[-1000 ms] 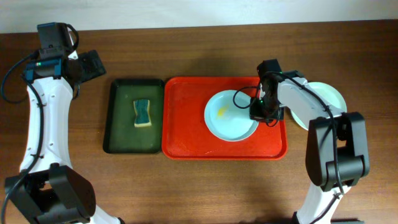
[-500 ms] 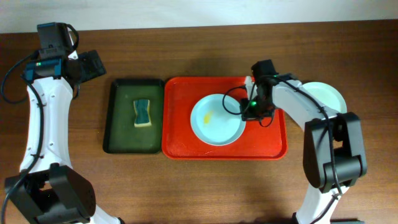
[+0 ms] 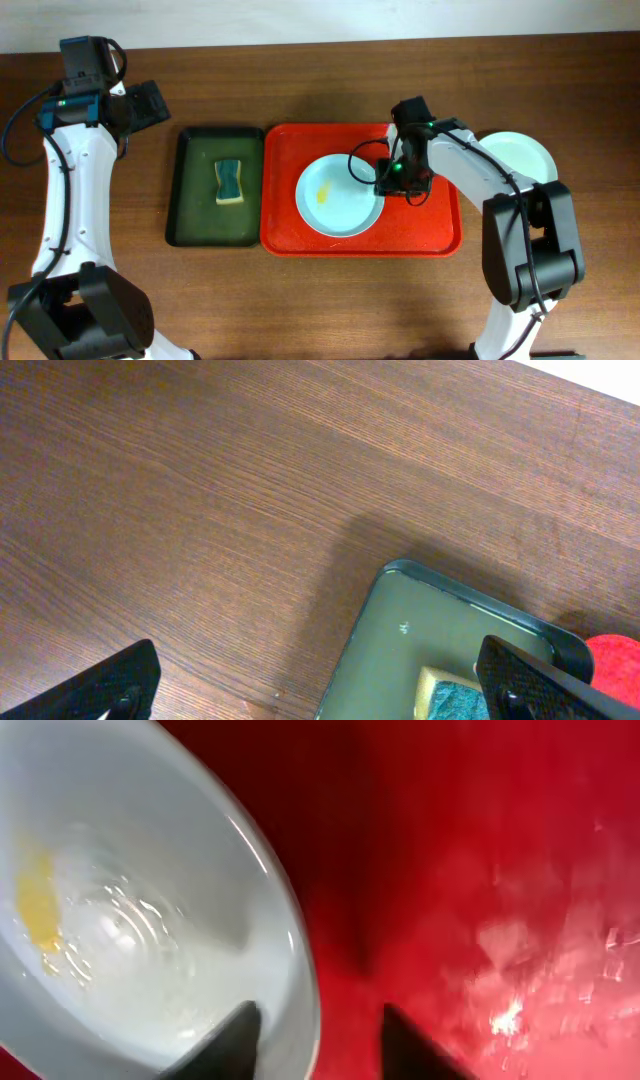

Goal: Clean dirty plates on tray and stack at the side
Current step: 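Drag the plate slightly left and hold it with the right gripper, then move the left gripper down onto the sponge in the green tray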

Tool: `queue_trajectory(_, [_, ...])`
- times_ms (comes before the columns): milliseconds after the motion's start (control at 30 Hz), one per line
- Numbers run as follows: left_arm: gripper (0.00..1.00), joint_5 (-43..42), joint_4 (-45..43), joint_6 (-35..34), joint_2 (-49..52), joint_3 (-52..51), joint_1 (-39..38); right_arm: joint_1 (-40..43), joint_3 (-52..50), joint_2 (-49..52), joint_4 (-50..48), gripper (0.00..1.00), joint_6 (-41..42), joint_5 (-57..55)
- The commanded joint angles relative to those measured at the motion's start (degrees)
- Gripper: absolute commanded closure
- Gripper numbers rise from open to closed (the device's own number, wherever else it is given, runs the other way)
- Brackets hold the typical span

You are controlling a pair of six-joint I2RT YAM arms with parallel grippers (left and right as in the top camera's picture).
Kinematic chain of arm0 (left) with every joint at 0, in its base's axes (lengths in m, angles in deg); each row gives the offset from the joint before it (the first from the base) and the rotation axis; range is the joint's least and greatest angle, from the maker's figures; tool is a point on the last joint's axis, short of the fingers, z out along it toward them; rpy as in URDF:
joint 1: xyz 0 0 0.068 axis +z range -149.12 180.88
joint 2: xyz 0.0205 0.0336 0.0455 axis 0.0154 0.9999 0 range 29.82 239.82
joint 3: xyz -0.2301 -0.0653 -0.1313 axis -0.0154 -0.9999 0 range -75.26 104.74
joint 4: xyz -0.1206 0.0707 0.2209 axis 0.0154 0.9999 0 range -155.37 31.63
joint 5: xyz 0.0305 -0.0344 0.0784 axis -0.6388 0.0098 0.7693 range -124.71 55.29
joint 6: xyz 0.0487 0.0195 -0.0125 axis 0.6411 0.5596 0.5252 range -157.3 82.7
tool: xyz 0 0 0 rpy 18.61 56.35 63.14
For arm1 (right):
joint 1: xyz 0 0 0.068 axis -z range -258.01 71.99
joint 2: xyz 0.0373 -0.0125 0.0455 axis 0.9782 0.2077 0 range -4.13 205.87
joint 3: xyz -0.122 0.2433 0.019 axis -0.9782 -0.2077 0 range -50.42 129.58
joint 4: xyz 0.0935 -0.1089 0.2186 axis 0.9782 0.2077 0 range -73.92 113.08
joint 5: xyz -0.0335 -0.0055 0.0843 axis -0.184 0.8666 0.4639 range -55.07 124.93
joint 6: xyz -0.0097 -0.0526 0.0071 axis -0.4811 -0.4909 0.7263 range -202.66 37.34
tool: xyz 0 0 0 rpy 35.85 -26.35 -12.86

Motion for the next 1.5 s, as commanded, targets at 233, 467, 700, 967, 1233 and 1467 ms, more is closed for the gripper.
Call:
queue_trajectory(233, [0.01, 0.24, -0.11, 0.74, -0.63, 0.68, -0.02, -3.02, 0.46, 0.15, 2.99, 0.85, 8.35, -2.43])
queue_trajectory(467, [0.0, 0.24, -0.11, 0.74, -0.63, 0.68, -0.02, -3.58, 0.46, 0.15, -0.04, 0.95, 12.31, -6.19])
queue_trajectory(700, [0.01, 0.24, -0.11, 0.74, -0.63, 0.68, -0.02, -3.61, 0.44, 0.15, 0.42, 0.88, 12.31, -6.16])
queue_trajectory(967, [0.0, 0.24, -0.11, 0.74, -0.63, 0.68, -0.02, -3.61, 0.11, 0.15, 1.05, 0.96, 12.26, -6.21])
queue_trajectory(1233, [0.01, 0.24, -0.11, 0.74, -0.63, 0.68, -0.02, -3.61, 0.11, 0.15, 0.57, 0.96, 12.28, -7.5])
queue_trajectory(1467, [0.01, 0.24, -0.11, 0.74, -0.63, 0.68, -0.02, -3.61, -2.78, 0.15, -2.84, 0.96, 12.31, -8.55])
